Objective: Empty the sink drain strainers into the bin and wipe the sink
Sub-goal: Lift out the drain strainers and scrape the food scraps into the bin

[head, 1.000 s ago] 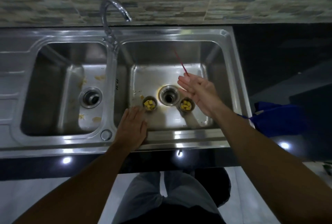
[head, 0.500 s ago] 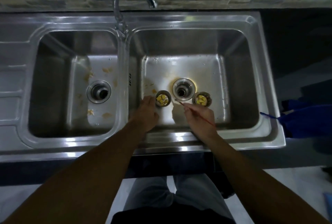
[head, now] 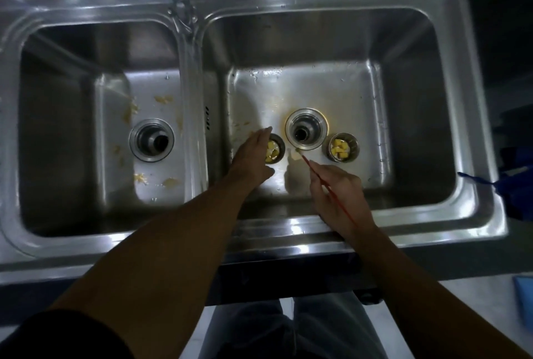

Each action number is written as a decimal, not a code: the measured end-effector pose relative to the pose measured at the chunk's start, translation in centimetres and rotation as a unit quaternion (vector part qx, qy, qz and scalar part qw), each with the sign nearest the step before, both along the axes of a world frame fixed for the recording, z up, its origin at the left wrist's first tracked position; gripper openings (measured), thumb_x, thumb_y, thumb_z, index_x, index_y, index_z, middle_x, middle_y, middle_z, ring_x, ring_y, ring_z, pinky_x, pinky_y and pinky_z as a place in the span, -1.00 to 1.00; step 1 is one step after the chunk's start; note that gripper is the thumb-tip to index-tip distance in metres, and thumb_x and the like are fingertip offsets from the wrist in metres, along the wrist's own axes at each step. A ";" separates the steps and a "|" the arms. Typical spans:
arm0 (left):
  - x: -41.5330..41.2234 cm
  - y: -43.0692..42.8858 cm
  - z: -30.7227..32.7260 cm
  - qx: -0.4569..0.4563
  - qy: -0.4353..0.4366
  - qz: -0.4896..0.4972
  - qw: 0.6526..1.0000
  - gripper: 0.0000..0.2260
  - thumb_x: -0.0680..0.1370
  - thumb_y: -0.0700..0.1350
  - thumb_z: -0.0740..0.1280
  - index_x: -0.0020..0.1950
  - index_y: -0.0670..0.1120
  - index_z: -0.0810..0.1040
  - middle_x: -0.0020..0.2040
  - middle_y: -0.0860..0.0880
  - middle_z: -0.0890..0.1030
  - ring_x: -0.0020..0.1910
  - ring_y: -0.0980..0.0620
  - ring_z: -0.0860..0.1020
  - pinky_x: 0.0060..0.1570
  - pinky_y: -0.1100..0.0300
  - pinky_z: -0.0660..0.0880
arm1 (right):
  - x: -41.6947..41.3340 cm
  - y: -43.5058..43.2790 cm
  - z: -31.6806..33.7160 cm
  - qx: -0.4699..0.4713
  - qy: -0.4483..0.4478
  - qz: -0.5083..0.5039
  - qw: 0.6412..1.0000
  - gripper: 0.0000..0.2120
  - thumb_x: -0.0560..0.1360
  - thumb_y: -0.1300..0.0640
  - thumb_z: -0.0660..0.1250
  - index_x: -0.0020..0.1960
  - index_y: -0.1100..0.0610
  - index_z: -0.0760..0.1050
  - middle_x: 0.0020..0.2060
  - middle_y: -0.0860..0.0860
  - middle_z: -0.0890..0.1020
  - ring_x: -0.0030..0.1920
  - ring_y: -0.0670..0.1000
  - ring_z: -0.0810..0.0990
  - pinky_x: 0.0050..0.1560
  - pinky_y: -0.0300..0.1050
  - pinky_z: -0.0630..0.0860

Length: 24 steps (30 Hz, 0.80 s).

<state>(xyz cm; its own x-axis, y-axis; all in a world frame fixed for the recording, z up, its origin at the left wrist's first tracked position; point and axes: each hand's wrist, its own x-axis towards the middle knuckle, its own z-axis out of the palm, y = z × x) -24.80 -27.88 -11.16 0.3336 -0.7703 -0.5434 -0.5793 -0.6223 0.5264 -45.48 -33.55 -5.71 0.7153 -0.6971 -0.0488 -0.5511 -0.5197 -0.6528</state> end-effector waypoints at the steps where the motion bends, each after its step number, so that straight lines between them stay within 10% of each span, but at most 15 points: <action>1: 0.0 -0.1 -0.4 -0.001 -0.006 0.000 1.000 -0.11 0.42 -0.16 0.56 0.62 -0.02 0.12 0.60 -0.07 0.22 0.56 -0.11 0.25 0.52 -0.04 0.28 | 0.1 0.0 0.0 -0.001 0.003 -0.002 1.000 -0.79 0.68 0.07 0.16 0.25 -0.10 0.49 -0.20 -0.42 0.45 -0.13 -0.40 0.50 -0.05 -0.60 0.34; 15: 0.0 0.3 0.5 -0.001 -0.016 0.017 1.000 -0.18 0.25 0.10 0.62 0.42 -0.05 0.36 0.36 -0.05 0.34 0.28 -0.13 0.44 0.27 -0.11 0.51 | 0.2 0.0 -0.9 -0.010 0.057 0.013 0.998 -0.67 0.66 -0.02 0.06 0.25 0.08 0.49 -0.13 -0.05 0.59 -0.18 -0.14 0.52 -0.07 -0.14 0.58; 24: 0.0 0.7 4.6 -0.183 -0.032 0.064 0.981 -0.35 0.26 0.14 0.58 0.27 -0.02 0.47 0.12 0.07 0.44 0.05 0.14 0.43 -0.04 0.33 0.36 | 0.6 -0.1 -0.6 -0.027 0.092 0.009 0.995 -0.60 0.63 -0.11 -0.04 0.18 0.06 0.49 -0.19 -0.01 0.58 -0.24 -0.04 0.57 -0.19 -0.13 0.55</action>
<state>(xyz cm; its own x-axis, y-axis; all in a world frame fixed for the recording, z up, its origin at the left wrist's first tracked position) -24.85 -27.22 -6.54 0.4643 -0.8596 -0.2134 -0.5480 -0.4681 0.6933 -44.89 -33.61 -6.29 0.7102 -0.6895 -0.1421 -0.6485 -0.5623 -0.5130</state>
